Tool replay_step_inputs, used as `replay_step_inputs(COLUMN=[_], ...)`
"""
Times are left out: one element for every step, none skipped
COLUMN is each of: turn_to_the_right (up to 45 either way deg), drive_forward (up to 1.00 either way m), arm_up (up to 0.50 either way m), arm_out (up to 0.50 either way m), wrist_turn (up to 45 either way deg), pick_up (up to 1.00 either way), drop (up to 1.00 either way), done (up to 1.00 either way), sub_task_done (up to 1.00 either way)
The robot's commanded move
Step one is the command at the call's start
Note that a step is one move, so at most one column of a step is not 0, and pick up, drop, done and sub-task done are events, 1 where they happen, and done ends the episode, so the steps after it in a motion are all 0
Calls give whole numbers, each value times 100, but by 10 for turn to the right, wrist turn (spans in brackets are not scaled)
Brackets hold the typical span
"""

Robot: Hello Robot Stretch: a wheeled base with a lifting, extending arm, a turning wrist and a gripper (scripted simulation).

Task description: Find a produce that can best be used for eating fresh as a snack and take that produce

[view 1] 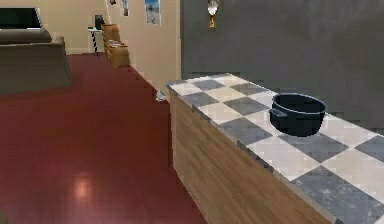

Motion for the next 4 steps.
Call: replay_step_inputs(turn_to_the_right=[0,0,0,0], drive_forward=[0,0,0,0], arm_up=[0,0,0,0], arm_out=[0,0,0,0], wrist_turn=[450,450,450,330], pick_up=[0,0,0,0], drop=[0,0,0,0], done=[0,0,0,0], sub_task_done=[0,0,0,0])
